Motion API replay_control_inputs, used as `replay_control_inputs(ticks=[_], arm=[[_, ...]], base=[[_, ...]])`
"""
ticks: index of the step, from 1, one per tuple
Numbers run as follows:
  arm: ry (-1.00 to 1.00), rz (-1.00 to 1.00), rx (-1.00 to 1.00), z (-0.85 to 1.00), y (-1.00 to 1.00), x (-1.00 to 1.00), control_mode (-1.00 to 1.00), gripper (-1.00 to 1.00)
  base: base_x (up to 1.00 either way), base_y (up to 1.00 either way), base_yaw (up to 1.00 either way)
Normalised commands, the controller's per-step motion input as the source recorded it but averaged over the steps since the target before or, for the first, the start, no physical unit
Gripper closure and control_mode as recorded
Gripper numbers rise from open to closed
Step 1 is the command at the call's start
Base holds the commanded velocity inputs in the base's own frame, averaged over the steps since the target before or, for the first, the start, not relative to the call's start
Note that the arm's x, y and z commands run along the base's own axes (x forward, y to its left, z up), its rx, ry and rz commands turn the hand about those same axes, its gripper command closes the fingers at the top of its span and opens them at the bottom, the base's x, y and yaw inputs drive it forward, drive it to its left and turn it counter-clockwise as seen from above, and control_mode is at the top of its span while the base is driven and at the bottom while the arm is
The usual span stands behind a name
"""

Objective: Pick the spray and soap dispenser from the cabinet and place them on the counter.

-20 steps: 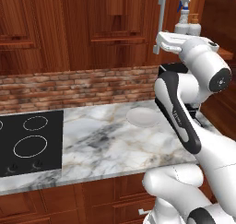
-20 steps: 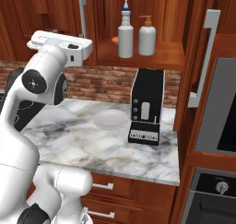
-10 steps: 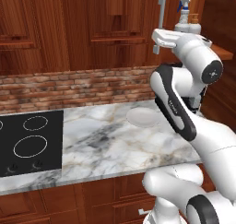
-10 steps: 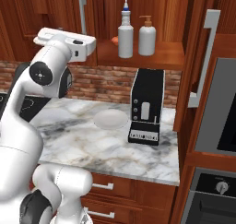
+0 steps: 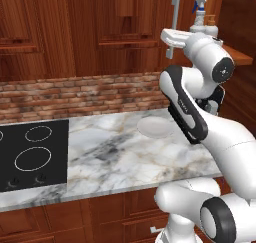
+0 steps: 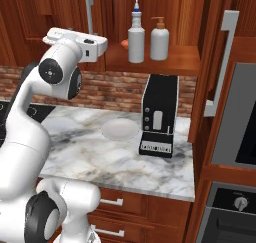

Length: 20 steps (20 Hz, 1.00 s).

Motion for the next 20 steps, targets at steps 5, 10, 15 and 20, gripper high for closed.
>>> replay_control_inputs(ticks=[5, 10, 15, 20], arm=[[0.03, 0.00, 0.00, -0.03, 0.00, 0.30, -1.00, -1.00], [0.03, 0.00, 0.00, -0.05, 0.00, 0.31, -1.00, -1.00], [0.04, 0.00, 0.00, -0.06, 0.00, 0.33, -1.00, -1.00], [0.05, 0.00, 0.00, -0.08, 0.00, 0.35, -1.00, -1.00]], base=[[0.00, 0.00, 0.00], [0.00, 0.00, 0.00], [0.00, 0.00, 0.00], [0.00, 0.00, 0.00]])
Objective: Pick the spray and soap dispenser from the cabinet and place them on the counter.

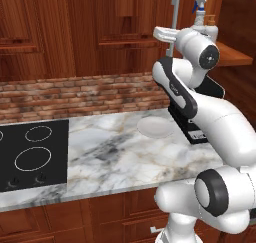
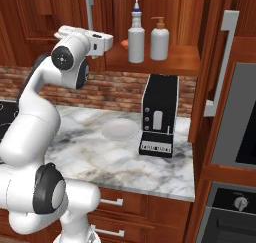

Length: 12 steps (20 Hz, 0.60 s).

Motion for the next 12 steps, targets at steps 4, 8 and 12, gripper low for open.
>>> replay_control_inputs(ticks=[4, 8, 12], arm=[[0.05, 0.00, 0.00, -0.09, 0.02, 0.36, -1.00, -1.00], [0.06, 0.00, 0.00, -0.10, 0.05, 0.35, -1.00, -1.00], [0.10, 0.00, 0.00, -0.20, 0.18, 0.40, -1.00, 1.00]], base=[[0.00, 0.00, 0.00], [0.00, 0.00, 0.00], [0.00, 0.00, 0.00]])
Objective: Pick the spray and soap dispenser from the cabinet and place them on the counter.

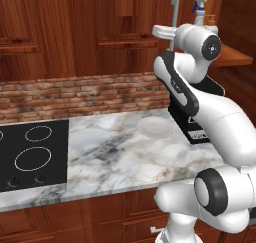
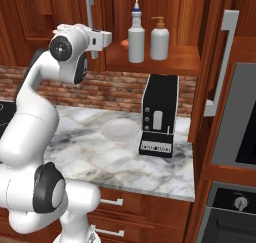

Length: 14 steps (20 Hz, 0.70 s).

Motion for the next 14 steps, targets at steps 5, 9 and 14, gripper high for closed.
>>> replay_control_inputs(ticks=[5, 9, 14], arm=[[0.11, 0.00, 0.00, -0.22, 0.15, 0.36, -1.00, 1.00], [0.09, 0.00, 0.02, -0.19, 0.11, 0.33, -1.00, 1.00], [0.06, 0.00, 0.00, -0.19, 0.01, 0.18, -1.00, 1.00]], base=[[0.00, 0.00, 0.00], [0.00, 0.00, 0.00], [0.00, 0.00, 0.00]])
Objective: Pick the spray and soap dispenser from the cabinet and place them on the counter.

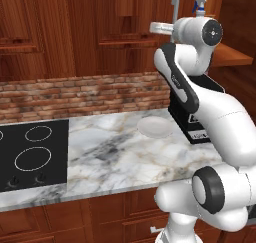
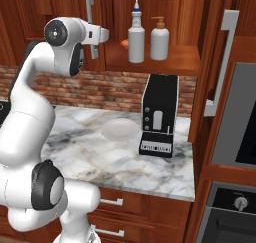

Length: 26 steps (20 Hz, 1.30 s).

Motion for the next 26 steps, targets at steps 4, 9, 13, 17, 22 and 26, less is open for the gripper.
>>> replay_control_inputs(ticks=[4, 9, 13, 17, 22, 26], arm=[[0.01, 0.00, 0.00, -0.18, 0.10, -0.01, -1.00, 1.00], [0.00, 0.00, 0.00, -0.20, 0.30, -0.25, -1.00, 1.00], [0.00, -0.01, 0.00, -0.20, 0.48, -0.41, -1.00, 1.00], [0.00, -0.04, -0.03, -0.22, 0.59, -0.42, -1.00, 1.00], [0.00, -0.06, -0.05, -0.26, 0.66, -0.45, -1.00, 1.00], [0.00, -0.08, -0.07, -0.30, 0.73, -0.46, -1.00, 1.00]], base=[[0.00, 0.00, 0.00], [0.00, 0.00, 0.00], [0.00, 0.00, 0.00], [0.00, 0.00, 0.00], [0.00, 0.00, 0.00], [0.00, 0.00, 0.00]])
